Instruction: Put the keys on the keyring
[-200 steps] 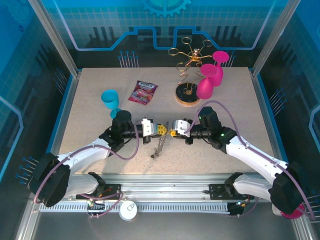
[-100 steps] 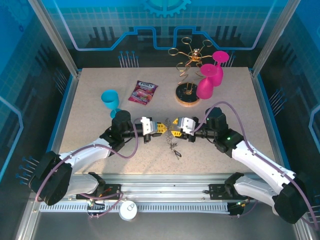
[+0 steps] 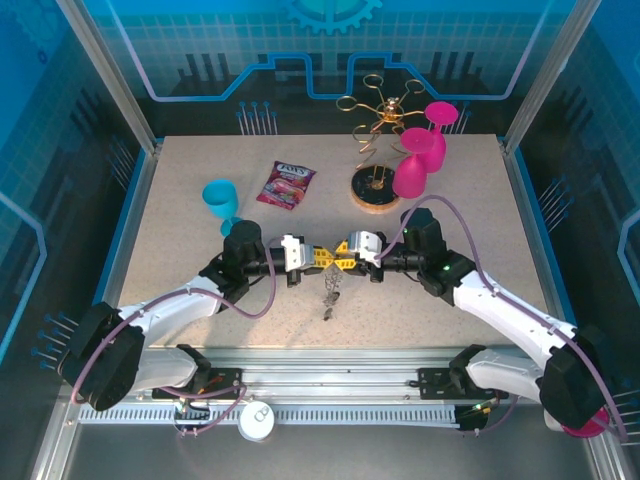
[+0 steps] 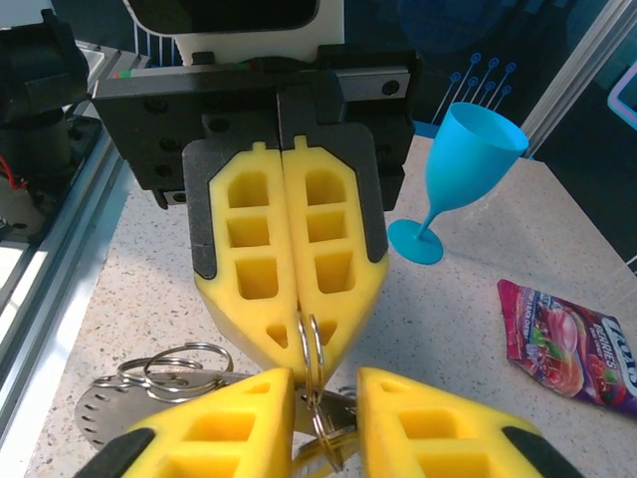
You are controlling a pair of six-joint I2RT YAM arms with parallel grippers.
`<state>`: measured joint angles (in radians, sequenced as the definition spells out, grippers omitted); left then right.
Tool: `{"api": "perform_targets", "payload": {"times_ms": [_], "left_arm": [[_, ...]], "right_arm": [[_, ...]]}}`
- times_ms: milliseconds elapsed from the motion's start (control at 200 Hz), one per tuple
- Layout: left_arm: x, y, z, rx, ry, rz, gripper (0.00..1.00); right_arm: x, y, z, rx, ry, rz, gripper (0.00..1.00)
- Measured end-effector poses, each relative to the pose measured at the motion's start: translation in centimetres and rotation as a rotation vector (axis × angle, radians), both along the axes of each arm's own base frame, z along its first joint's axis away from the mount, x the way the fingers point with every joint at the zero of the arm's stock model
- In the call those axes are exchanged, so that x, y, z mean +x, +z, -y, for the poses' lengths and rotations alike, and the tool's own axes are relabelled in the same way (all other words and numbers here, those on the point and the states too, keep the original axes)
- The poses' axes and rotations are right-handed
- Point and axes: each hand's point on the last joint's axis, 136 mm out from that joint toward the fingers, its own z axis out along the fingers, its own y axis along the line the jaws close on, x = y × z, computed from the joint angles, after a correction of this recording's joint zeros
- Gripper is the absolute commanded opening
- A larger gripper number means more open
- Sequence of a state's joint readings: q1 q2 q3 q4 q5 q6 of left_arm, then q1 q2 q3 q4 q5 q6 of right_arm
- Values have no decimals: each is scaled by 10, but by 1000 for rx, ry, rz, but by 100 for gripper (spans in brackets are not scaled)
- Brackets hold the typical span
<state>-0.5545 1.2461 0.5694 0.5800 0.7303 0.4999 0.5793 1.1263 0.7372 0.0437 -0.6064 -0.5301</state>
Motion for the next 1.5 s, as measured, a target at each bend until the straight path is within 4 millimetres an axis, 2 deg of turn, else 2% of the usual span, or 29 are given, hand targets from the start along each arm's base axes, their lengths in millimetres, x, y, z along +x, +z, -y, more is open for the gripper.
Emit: {"api": "perform_targets", "payload": {"times_ms": [90,155,200,215,345,415,510,635,760,775,826,856,891,956,1156,1321,1441,1501], "left_arm": [[1,0,-1,-1,5,0,0],[2,0,-2,0,7,-2,0],[3,-1,-2,1,10,-5,15],[3,-1,-2,2,12,-3,17],[11,0,-2,16,59,-10,18],[16,0,-2,36,84,-15,16],[19,-1,-1,81,105,-18,8],[18,-13,-2,161,120,-25,0],[13,-27,-4,219,117,-50,0],[13,-27,-4,220,117,-49,0],[12,-25,-3,217,115,-43,0],[11,-23,-3,210,113,-36,0],[11,-19,-3,200,108,-27,0],[6,-16,-1,178,86,-17,0],[-2,-11,1,125,27,9,0],[-3,-6,0,104,15,3,0],[-3,-5,0,99,11,-2,0],[-3,-6,0,101,13,-5,10]], "right_arm": [[-1,0,-2,-3,11,-3,0],[0,0,-2,-8,10,-14,0],[0,0,-2,-16,14,-9,0],[1,0,-2,-19,12,-12,0],[3,1,0,-80,6,-11,0],[6,2,0,-142,-4,5,0],[10,1,-1,-245,-16,33,0],[12,-9,-2,-388,-16,56,0],[7,-22,-4,-470,7,47,0],[6,-23,-3,-471,9,45,3],[7,-21,-3,-448,-2,31,24],[7,-20,-3,-417,-8,12,32],[7,-17,-3,-356,-14,5,35],[6,-14,2,-262,-31,-13,36],[-1,-16,2,-117,-11,-91,25],[-2,-8,0,-63,16,-101,0],[-3,-8,1,-53,25,-111,0],[-4,-9,1,-59,29,-107,0]]}}
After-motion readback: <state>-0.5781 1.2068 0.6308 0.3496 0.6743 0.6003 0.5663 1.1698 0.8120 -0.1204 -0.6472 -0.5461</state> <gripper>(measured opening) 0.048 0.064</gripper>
